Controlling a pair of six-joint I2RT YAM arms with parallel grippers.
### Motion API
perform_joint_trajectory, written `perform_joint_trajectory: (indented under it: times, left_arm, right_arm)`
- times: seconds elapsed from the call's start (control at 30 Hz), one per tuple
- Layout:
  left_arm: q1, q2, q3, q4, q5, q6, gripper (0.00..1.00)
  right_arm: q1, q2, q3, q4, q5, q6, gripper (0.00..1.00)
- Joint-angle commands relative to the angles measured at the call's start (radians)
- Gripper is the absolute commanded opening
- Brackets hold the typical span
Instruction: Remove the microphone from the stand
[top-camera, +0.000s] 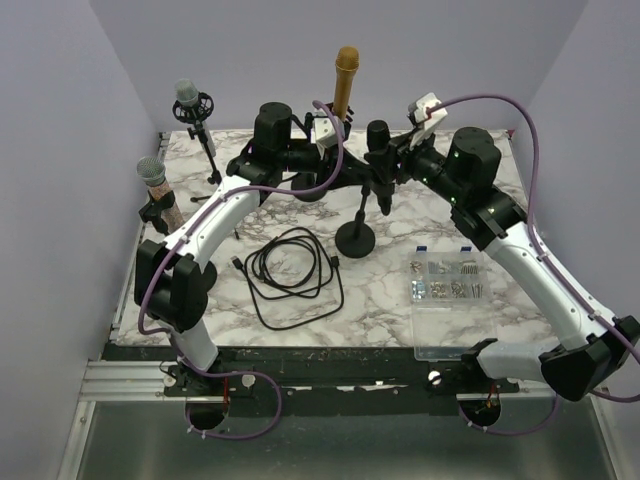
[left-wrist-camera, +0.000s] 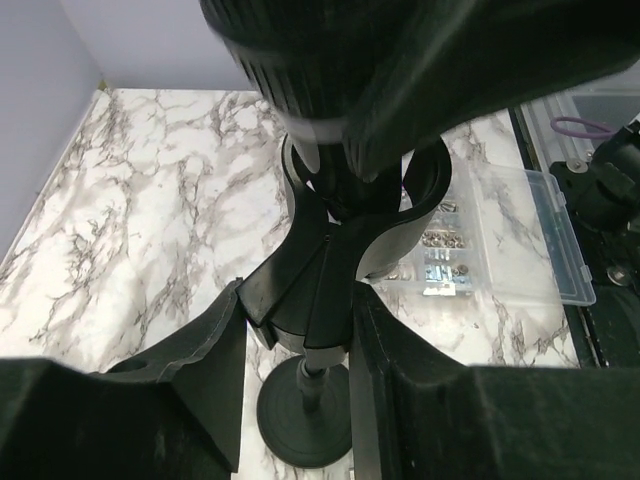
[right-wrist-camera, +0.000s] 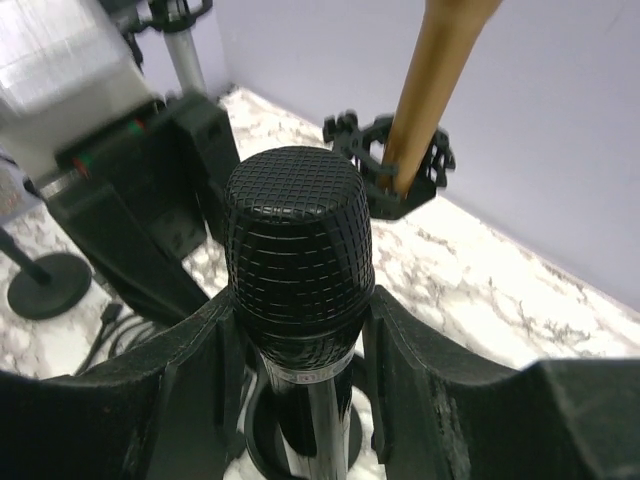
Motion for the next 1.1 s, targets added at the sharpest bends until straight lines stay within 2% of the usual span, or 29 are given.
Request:
perform_joint_trajectory:
  times: [0.0, 0.4, 0.47, 0.63, 0.67, 0.7, 0.83, 1.07]
  left_arm:
    - [-0.013, -0.027, -0.012, 0.002, -0.032, 0.003, 0.00]
    - [-0.027, -0.051, -0.064, 0.041, -0.148, -0.064, 0.02]
    - [-0.027, -0.055, -0.072, 0.049, -0.163, -0.082, 0.14]
    - [-0.027, -0.098, -0.112, 0.098, -0.212, -0.131, 0.66]
    - [-0.027, -0.107, -0.117, 0.102, -0.212, -0.138, 0.85]
    - [-0.027, -0.118, -0.124, 0.104, -0.212, -0.140, 0.98]
    - [-0.027, -0.152, -0.131, 0.096, -0.231, -0.157, 0.99]
    - [-0.027, -0.267, -0.132, 0.025, -0.304, -0.224, 0.99]
  right_arm:
    - [0.006, 0.021, 0.144, 0.024, 0.032, 0.026, 0.01]
    - [0.007, 0.113, 0.607, -0.132, 0.238, 0.041, 0.01]
    - [0.007, 0.123, 0.647, -0.138, 0.293, 0.040, 0.01]
    - [0.007, 0.132, 0.613, -0.141, 0.528, 0.007, 0.01]
    - [0.007, 0.139, 0.599, -0.142, 0.582, -0.004, 0.01]
    - [0.008, 0.146, 0.580, -0.139, 0.623, -0.015, 0.00]
    - [-0.030, 0.194, 0.514, -0.123, 0.727, -0.039, 0.01]
    - [-0.253, 0.311, 0.445, -0.161, 0.607, 0.054, 0.01]
